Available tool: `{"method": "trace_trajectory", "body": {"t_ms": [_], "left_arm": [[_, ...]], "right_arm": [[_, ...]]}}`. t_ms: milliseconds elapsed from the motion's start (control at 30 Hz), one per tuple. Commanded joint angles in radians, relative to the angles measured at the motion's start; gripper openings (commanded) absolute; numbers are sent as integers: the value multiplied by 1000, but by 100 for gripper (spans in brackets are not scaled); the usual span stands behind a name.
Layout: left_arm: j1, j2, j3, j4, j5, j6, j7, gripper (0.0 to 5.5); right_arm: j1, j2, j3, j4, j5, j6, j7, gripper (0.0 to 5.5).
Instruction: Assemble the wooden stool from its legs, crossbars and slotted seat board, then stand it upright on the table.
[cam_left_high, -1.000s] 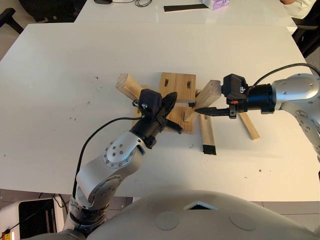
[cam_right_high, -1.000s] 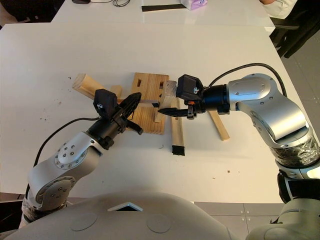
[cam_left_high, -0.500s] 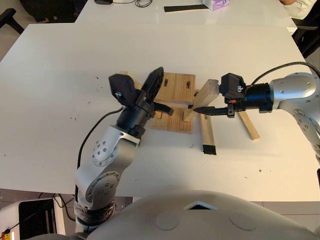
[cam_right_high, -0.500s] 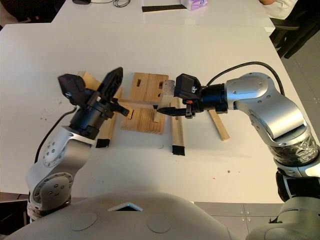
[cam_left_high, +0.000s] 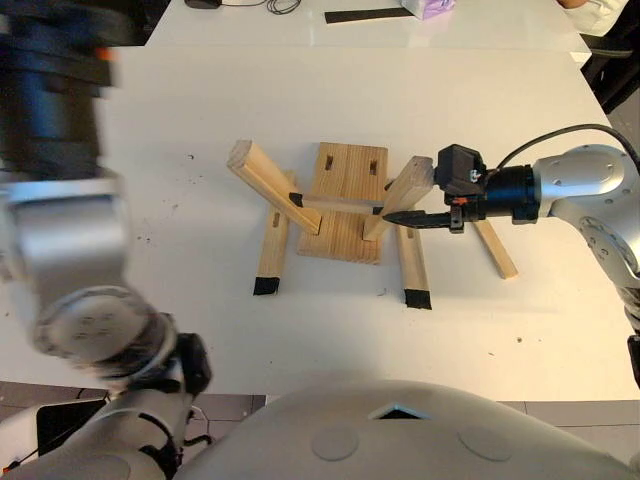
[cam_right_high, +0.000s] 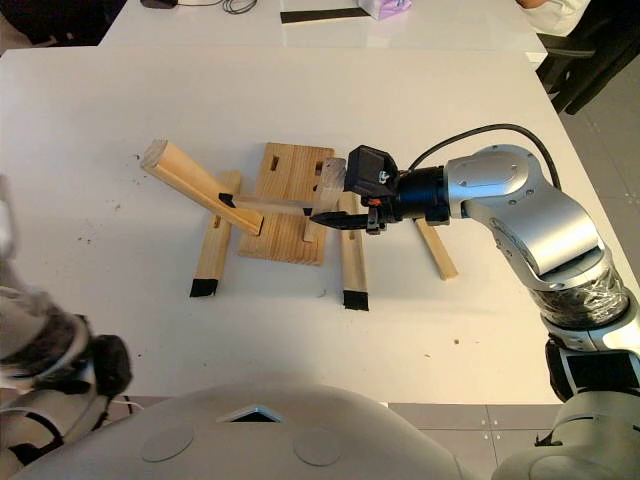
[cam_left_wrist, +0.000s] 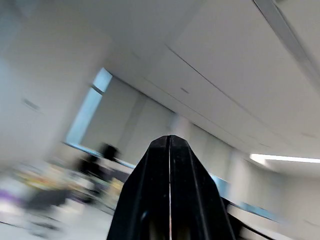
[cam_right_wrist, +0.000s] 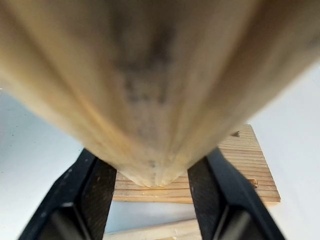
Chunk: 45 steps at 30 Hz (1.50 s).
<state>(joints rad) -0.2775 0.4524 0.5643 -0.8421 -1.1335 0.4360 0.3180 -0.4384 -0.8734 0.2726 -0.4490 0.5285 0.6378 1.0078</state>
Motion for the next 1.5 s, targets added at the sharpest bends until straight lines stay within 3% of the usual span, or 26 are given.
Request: {"method": "trace_trajectory", "body": {"t_ms": [33, 100, 267, 367, 500, 667, 767, 800, 967, 1300, 1500], "left_arm": [[318, 51, -132, 32, 151, 113, -117, 0], [404, 89, -327, 36, 271, 123, -238, 0], [325, -33, -702, -10, 341, 111, -383, 0], [352, -63, -791, -84, 337, 99, -423, 0], [410, -45, -716, -52, 357, 85, -423, 0], [421, -74, -725, -83, 314, 60, -425, 0], [427, -95, -644, -78, 280, 28, -387, 0], [426, -97, -598, -76, 246, 14, -377, 0], [455, -71, -455, -70, 93, -26, -405, 0], [529, -6, -373, 74, 157, -16, -508, 132], [594, -60, -324, 103, 143, -33, -481, 132]], "right_arm": [[20, -28, 37, 13, -34, 42, 44, 201], [25, -31, 28, -3, -21, 50, 47, 201], [4, -45, 49, -18, -4, 38, 118, 201], [-16, -48, 52, -13, 1, 40, 146, 201], [-14, -44, 51, -5, -11, 41, 152, 201], [6, -38, 43, -6, -4, 54, 142, 201], [28, -43, 29, 42, -25, 9, 152, 201], [40, -47, 10, 62, -27, -19, 161, 237], [94, -52, -136, 94, 69, -33, 189, 314], [149, -7, -309, 22, 252, 87, 97, 458], [331, -70, -505, -14, 314, 144, 79, 462]]}}
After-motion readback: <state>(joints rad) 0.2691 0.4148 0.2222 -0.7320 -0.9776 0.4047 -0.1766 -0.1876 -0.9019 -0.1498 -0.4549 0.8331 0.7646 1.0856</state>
